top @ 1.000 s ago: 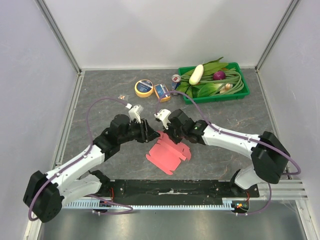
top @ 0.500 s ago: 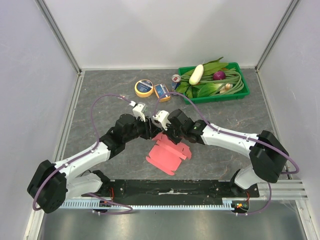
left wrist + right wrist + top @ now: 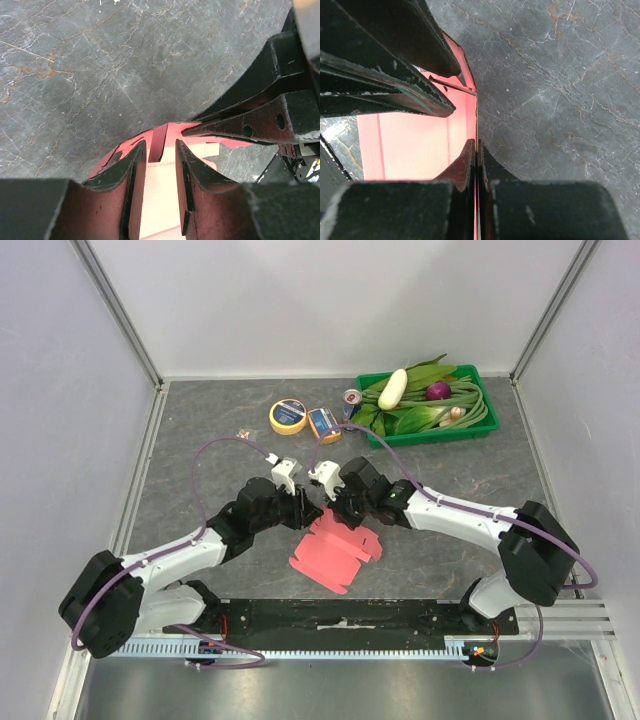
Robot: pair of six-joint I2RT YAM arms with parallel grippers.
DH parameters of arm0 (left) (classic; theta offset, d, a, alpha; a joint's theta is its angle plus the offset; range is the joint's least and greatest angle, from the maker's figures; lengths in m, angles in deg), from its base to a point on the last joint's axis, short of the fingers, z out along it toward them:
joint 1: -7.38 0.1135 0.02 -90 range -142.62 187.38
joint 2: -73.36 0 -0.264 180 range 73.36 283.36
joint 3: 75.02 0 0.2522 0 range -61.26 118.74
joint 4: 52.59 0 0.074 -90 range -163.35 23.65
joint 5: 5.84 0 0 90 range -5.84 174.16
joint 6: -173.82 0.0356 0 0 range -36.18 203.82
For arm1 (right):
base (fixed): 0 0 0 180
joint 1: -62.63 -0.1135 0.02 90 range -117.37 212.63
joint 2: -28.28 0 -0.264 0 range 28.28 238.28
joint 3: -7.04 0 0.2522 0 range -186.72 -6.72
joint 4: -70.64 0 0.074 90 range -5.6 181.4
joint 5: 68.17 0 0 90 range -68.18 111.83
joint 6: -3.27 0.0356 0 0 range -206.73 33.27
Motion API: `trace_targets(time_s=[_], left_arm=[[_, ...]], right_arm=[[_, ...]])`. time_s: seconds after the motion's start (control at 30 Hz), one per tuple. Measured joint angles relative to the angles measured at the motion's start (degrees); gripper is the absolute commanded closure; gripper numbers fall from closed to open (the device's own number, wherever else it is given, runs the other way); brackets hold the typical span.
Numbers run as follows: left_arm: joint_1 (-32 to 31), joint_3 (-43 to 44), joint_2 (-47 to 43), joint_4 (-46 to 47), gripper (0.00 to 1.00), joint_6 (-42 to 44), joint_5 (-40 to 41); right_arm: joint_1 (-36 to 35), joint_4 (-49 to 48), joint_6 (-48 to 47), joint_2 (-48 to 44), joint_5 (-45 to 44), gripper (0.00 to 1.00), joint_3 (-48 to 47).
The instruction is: Fold the paper box
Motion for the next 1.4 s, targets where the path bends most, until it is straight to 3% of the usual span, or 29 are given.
trace_targets(time_s=[0.13,0.37,0.43,0.5,0.6,0.77,1.03,1.27,1.4], left_arm=[[-0.9,0.0,0.59,0.28,0.68,0.39,1.25],[-2.14,0.0,1.99,1.7,0.9,1.51,4.63],[-2.78,0.0,2.08,2.14,0.91,1.88,5.7],[-3.17,-0.11,2.21,2.49,0.92,2.25,7.3],[-3.23,-0.72,2.27,2.58,0.94,2.49,10.6],[-3.28,-1.7,2.25,2.95,0.95,2.45,15.34],[-4.24,-2.75,0.66,3.85,0.96,2.36,21.7],[-5.84,-2.82,0.24,5.05,0.97,2.45,25.7],[-7.04,-2.82,0.24,5.64,0.97,3.06,27.21]], right_arm=[[0.04,-0.42,0.02,0.0,0.98,1.0,0.35],[0.11,-0.94,0.26,0.0,1.18,0.97,0.52],[0.26,-0.98,0.83,0.0,1.05,0.8,0.52],[0.72,-1.29,2.05,-0.09,0.79,0.54,0.52],[2.27,-0.55,5.22,-1.07,-0.46,0.4,0.5],[6.1,5.05,13.99,-4.11,-4.72,0.29,-1.07],[8.33,11.98,38.82,-11.76,-10.95,0.3,-5.29],[8.35,1.46,67.93,-15.3,-9.14,0.31,2.78],[8.63,-0.28,77.48,-11.52,-9.33,0.34,3.54]])
